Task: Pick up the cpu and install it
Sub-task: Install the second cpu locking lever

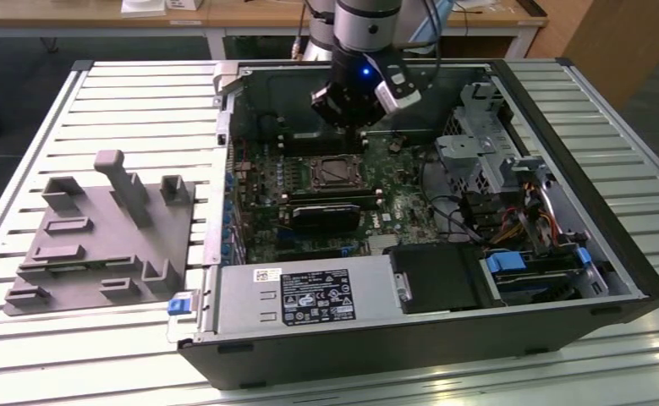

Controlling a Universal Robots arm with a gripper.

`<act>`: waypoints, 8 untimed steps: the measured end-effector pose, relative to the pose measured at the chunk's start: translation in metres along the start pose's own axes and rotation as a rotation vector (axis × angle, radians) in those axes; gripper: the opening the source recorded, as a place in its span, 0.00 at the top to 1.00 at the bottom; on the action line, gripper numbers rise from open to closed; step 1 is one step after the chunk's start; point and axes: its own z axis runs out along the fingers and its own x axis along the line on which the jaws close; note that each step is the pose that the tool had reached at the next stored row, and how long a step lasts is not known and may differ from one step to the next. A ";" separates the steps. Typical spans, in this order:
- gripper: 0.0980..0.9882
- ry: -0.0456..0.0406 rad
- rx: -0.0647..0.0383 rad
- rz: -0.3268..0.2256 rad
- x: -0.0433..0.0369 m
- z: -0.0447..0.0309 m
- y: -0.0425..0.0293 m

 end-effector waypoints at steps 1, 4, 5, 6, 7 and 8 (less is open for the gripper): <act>0.99 0.0000 0.000 0.000 0.0001 -0.0005 -0.0007; 0.99 0.0002 0.000 0.000 0.0006 -0.0008 -0.0059; 0.99 0.0001 0.000 0.000 0.0009 -0.0009 -0.0094; 0.99 0.0000 0.000 0.000 0.0012 -0.0010 -0.0127; 0.99 0.0001 0.000 0.000 0.0014 -0.0012 -0.0158; 0.99 0.0001 0.000 0.000 0.0016 -0.0012 -0.0185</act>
